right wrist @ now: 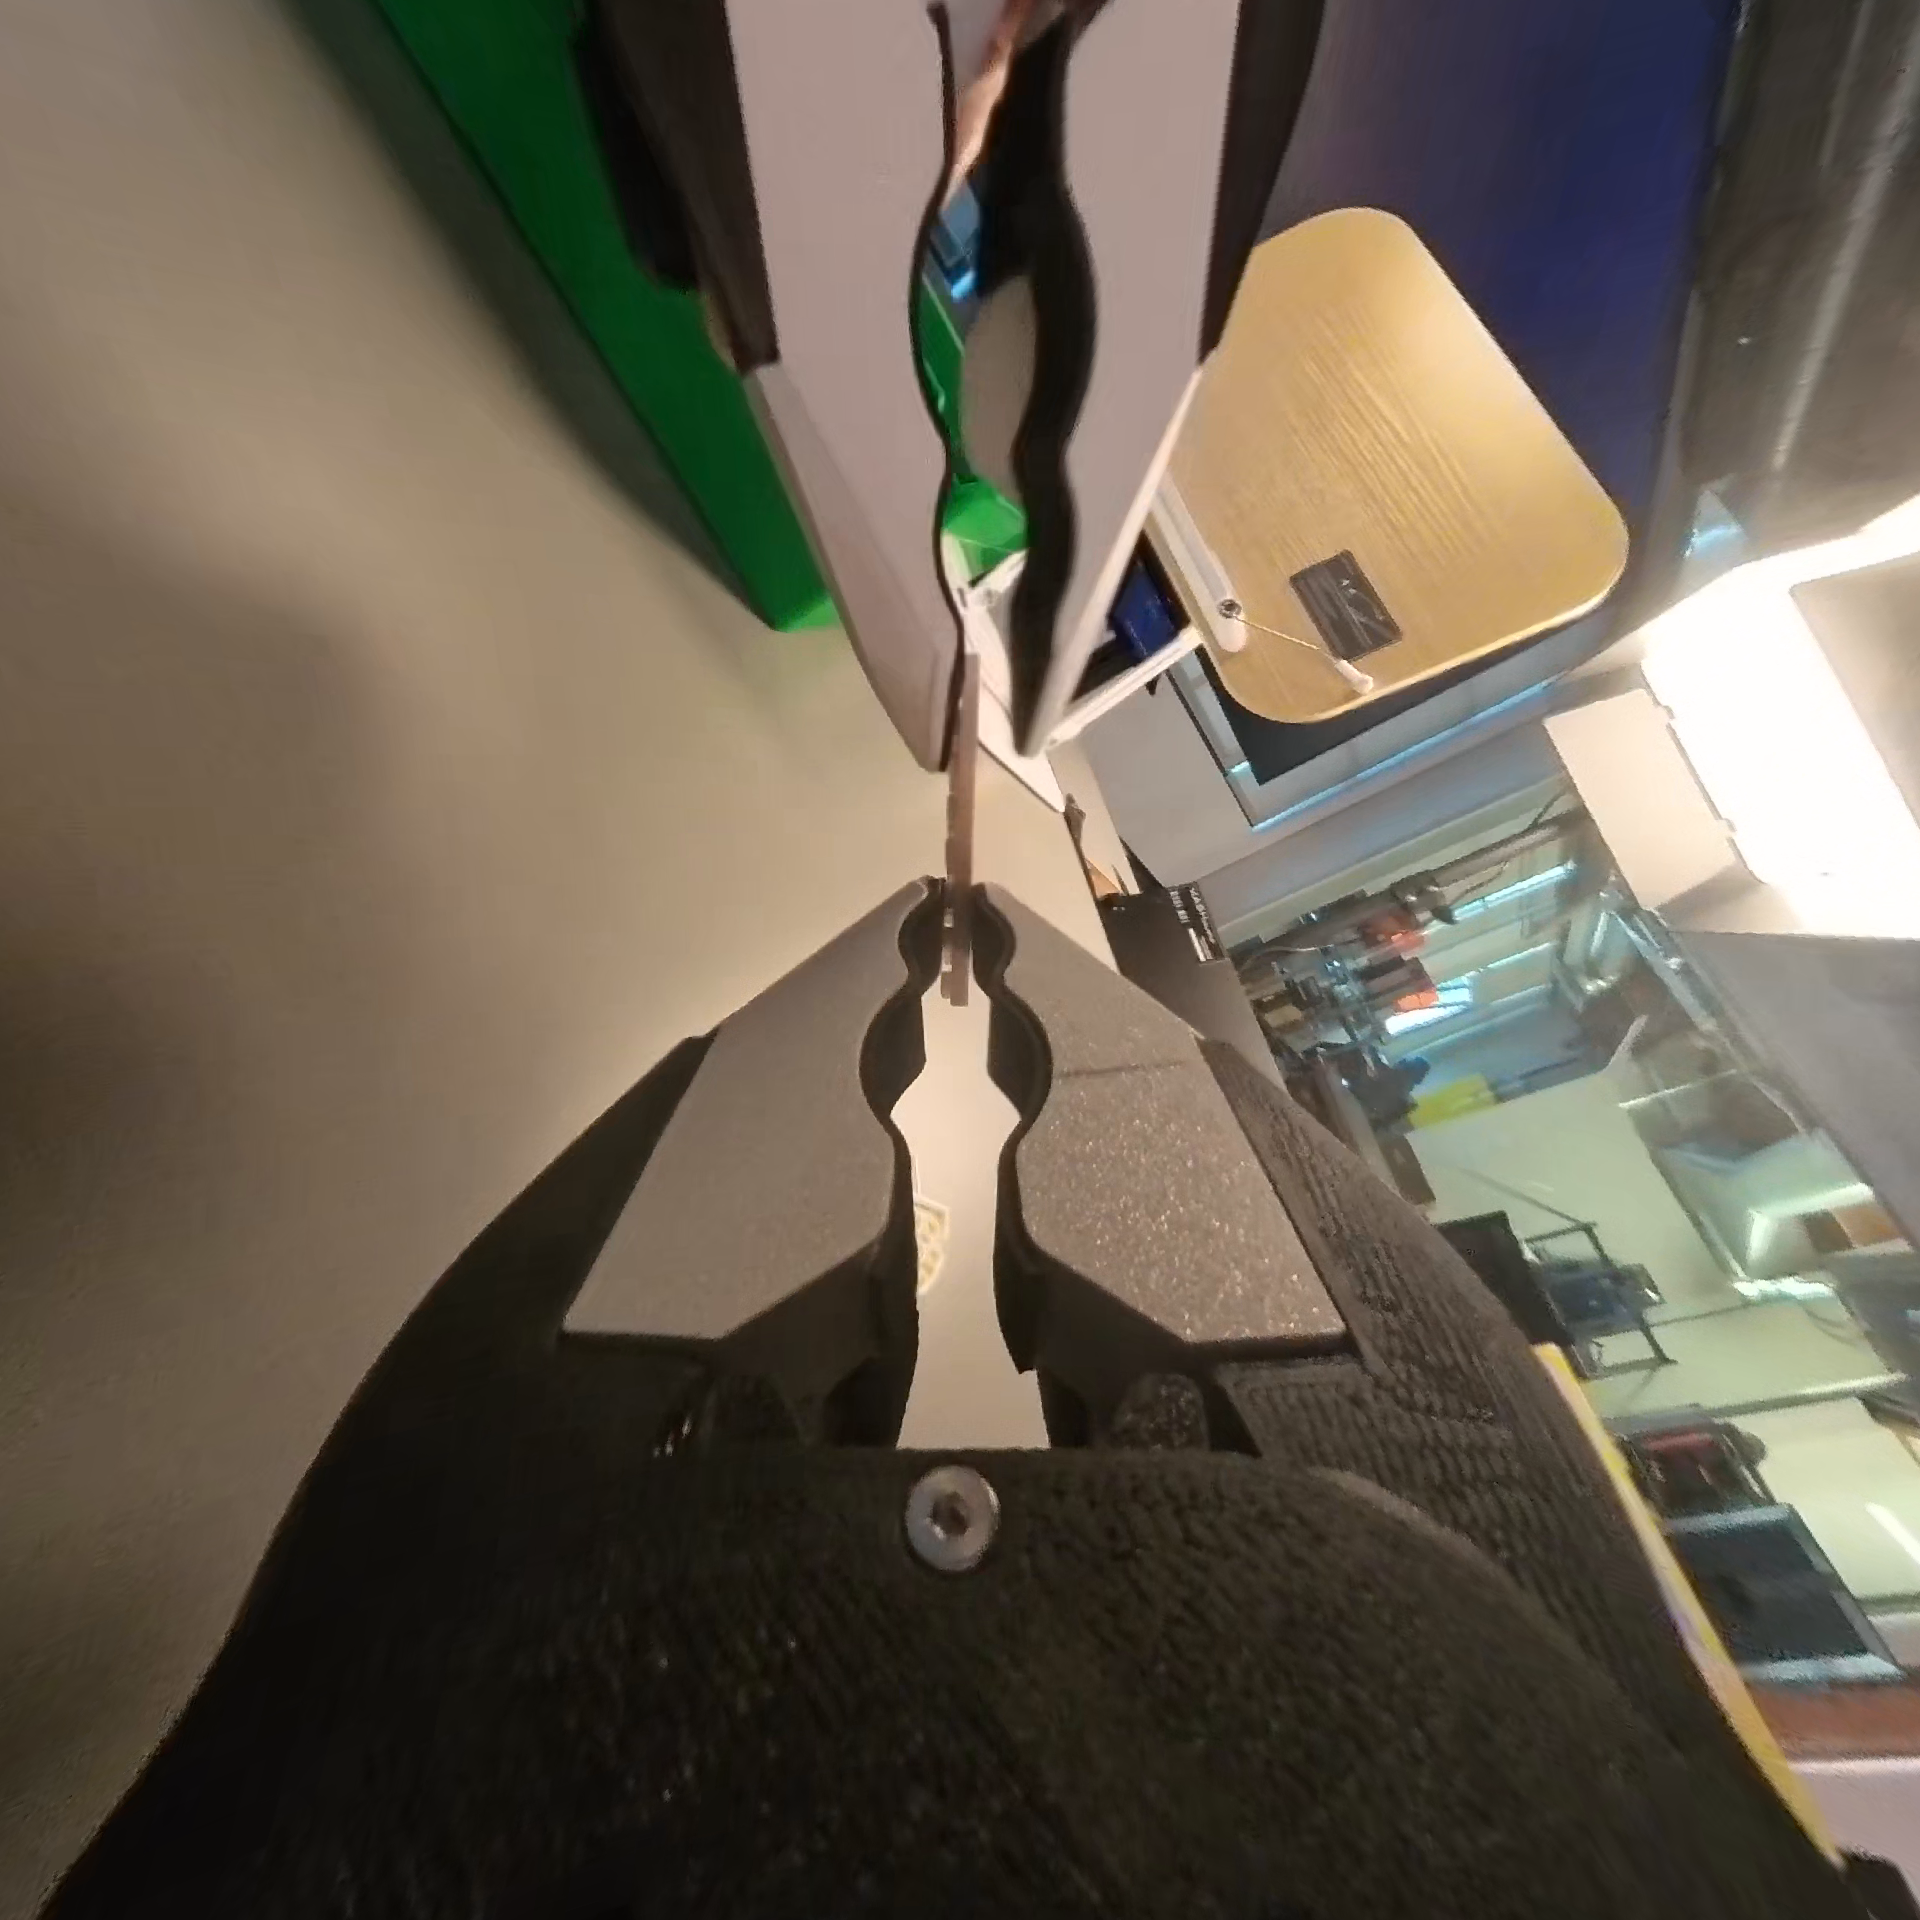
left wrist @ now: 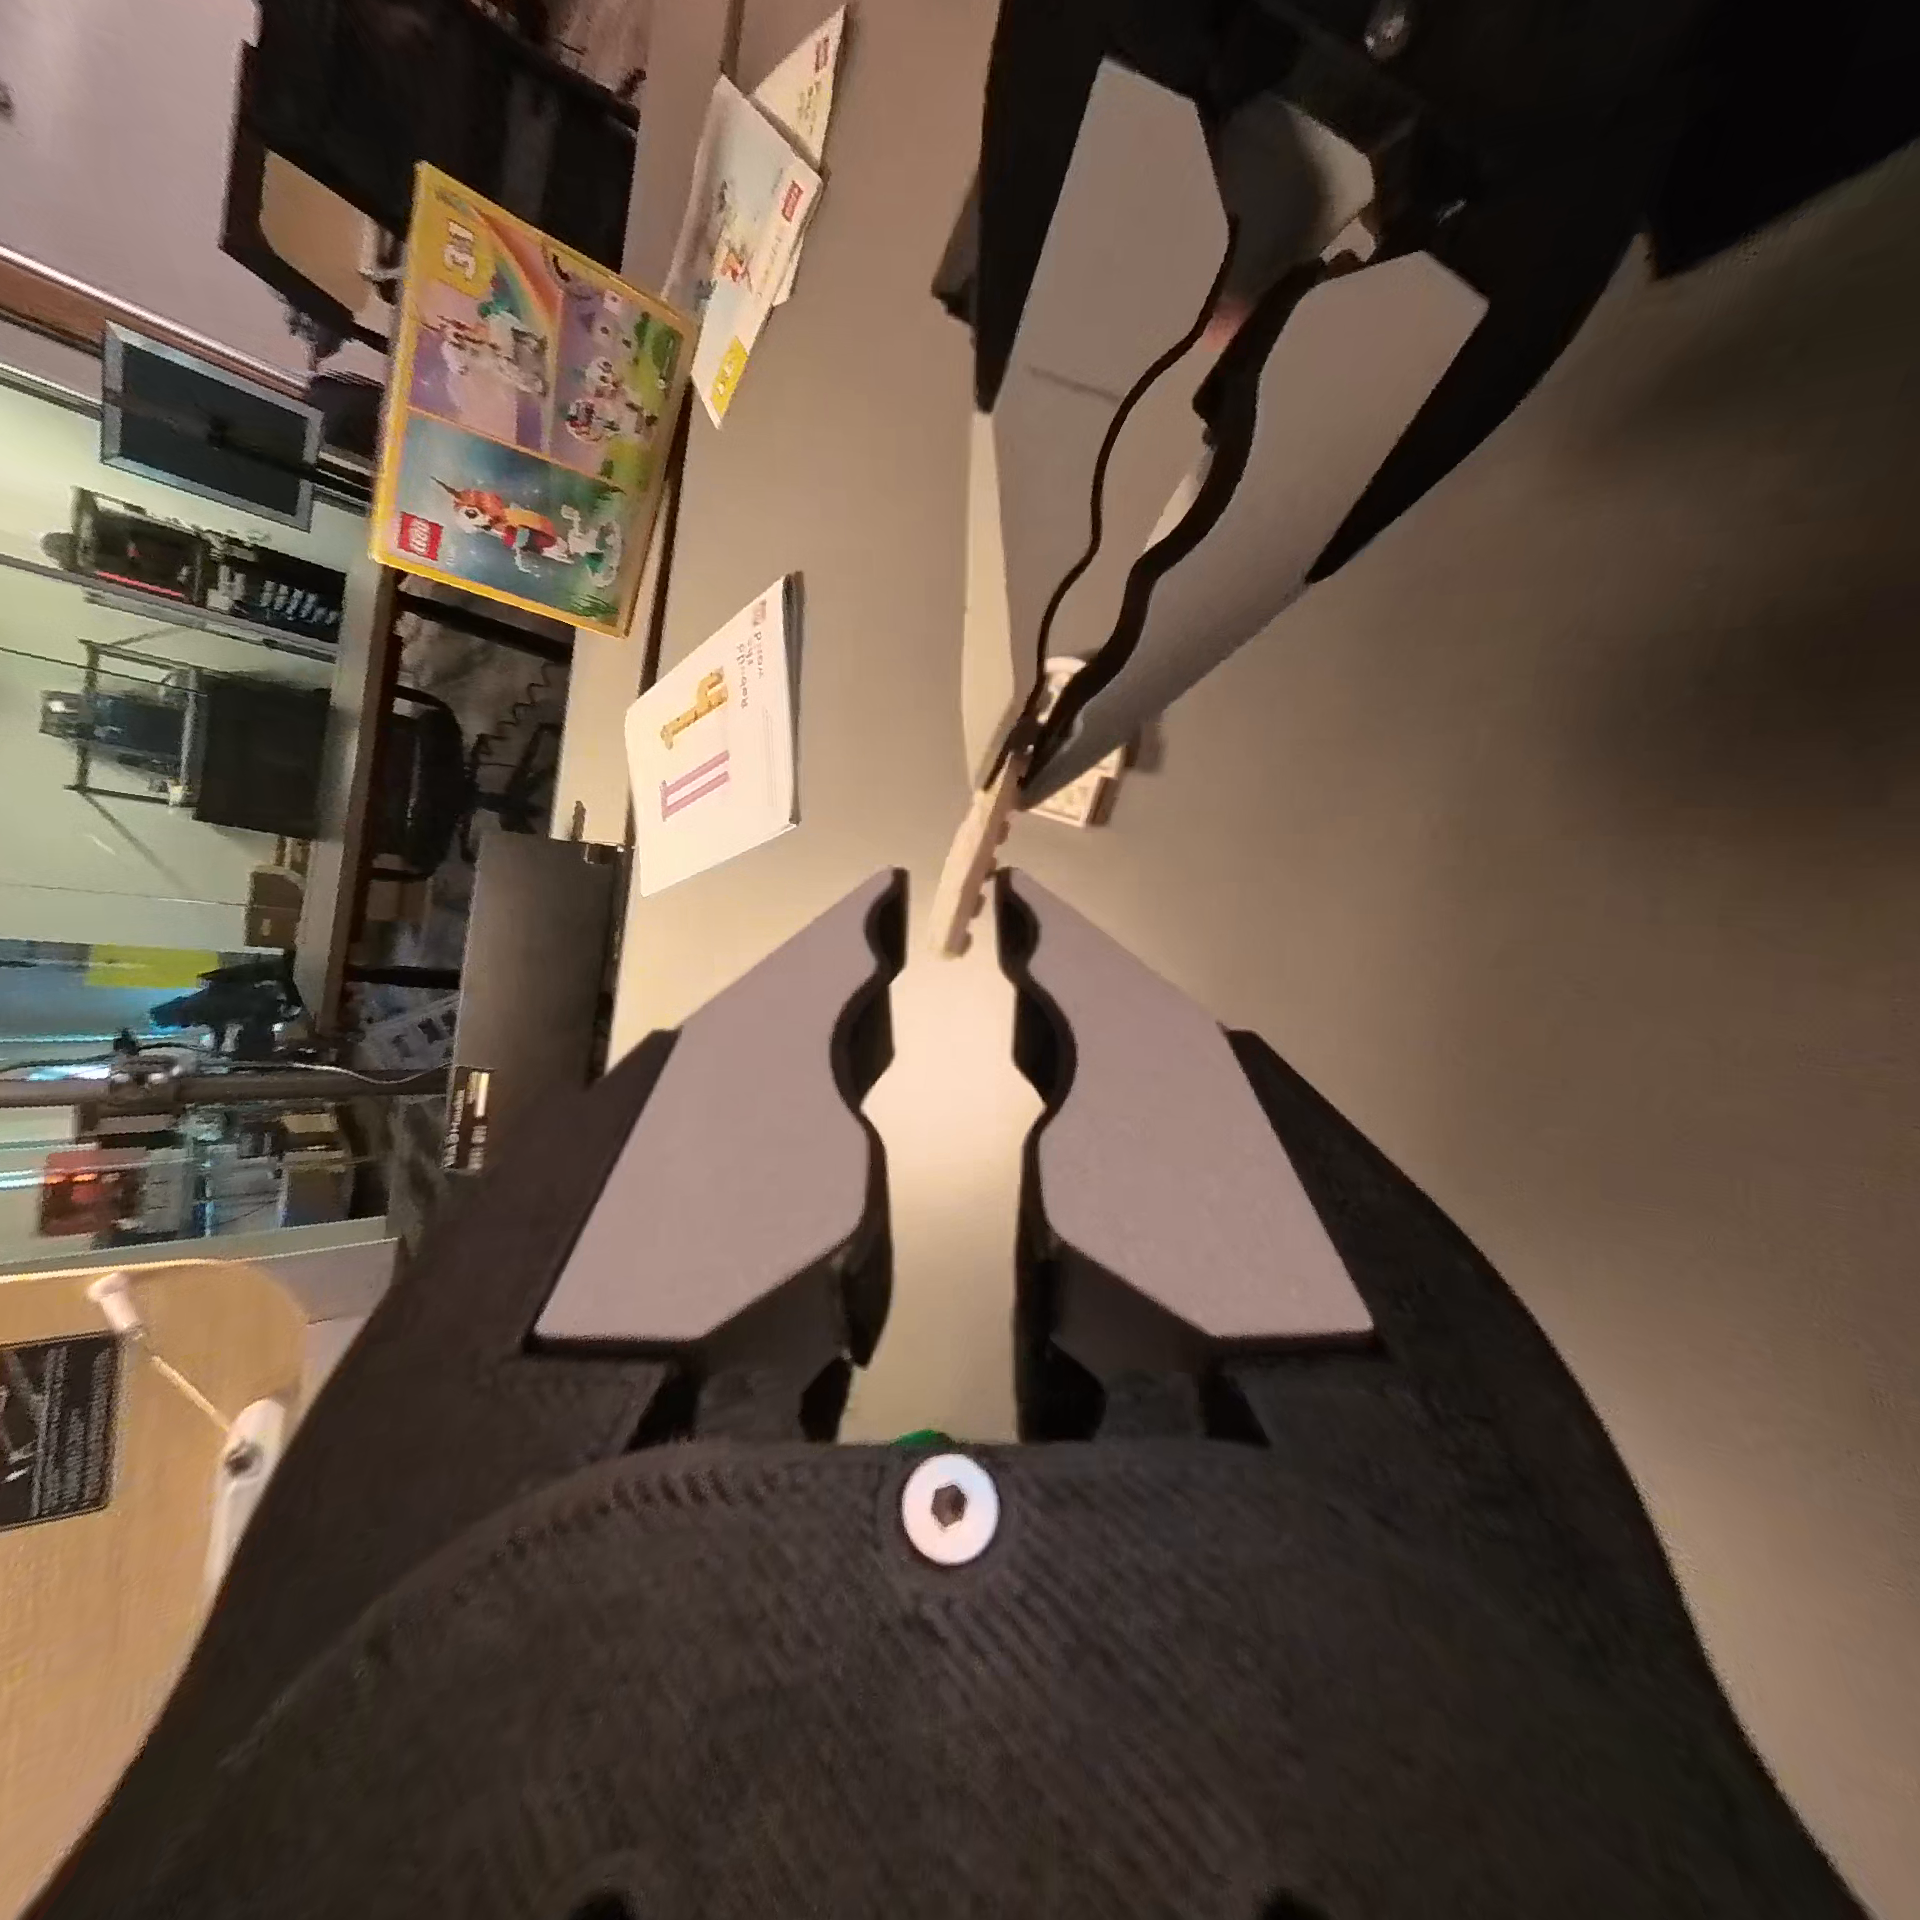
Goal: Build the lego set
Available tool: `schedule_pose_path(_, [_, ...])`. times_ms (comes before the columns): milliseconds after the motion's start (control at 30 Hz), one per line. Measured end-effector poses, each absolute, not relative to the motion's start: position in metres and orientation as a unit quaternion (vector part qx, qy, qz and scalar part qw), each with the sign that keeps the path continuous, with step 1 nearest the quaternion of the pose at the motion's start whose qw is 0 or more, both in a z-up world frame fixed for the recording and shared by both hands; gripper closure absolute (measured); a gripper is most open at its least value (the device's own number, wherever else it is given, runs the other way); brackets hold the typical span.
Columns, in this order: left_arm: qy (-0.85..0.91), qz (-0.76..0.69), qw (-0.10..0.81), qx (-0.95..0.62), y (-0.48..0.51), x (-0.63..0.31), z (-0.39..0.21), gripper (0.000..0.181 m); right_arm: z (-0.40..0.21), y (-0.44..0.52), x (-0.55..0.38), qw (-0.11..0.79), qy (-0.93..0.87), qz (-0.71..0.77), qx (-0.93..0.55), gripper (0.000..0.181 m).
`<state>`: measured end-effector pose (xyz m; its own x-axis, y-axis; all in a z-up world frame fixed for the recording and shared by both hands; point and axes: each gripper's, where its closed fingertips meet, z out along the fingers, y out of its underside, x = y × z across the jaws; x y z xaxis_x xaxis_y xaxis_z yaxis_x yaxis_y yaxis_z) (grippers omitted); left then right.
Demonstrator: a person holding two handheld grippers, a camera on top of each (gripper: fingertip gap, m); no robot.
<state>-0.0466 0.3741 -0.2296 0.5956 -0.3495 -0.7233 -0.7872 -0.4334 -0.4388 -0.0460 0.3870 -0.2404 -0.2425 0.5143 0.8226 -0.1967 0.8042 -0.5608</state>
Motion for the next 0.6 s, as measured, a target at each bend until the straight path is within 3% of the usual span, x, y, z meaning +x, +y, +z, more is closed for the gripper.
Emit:
schedule_pose_path(67, [0.353,0.264,0.382,-0.813,0.371,-0.046,-0.237,0.175,-0.241,0.385,-0.046,0.605,-0.732,0.293,-0.105,0.177])
schedule_pose_path(167, [0.314,0.294,0.374,-0.821,0.364,-0.063,-0.231,0.177,-0.23,0.386,-0.044,0.622,-0.71,0.311,-0.11,0.159])
schedule_pose_path(367, [0.056,0.353,0.41,-0.839,0.299,-0.175,-0.165,0.177,-0.19,0.421,-0.036,0.677,-0.618,0.357,-0.182,0.167])
schedule_pose_path(600, [-0.212,0.189,0.261,-0.922,0.207,-0.286,-0.212,0.177,-0.183,0.455,-0.038,0.681,-0.571,0.381,-0.255,0.17])
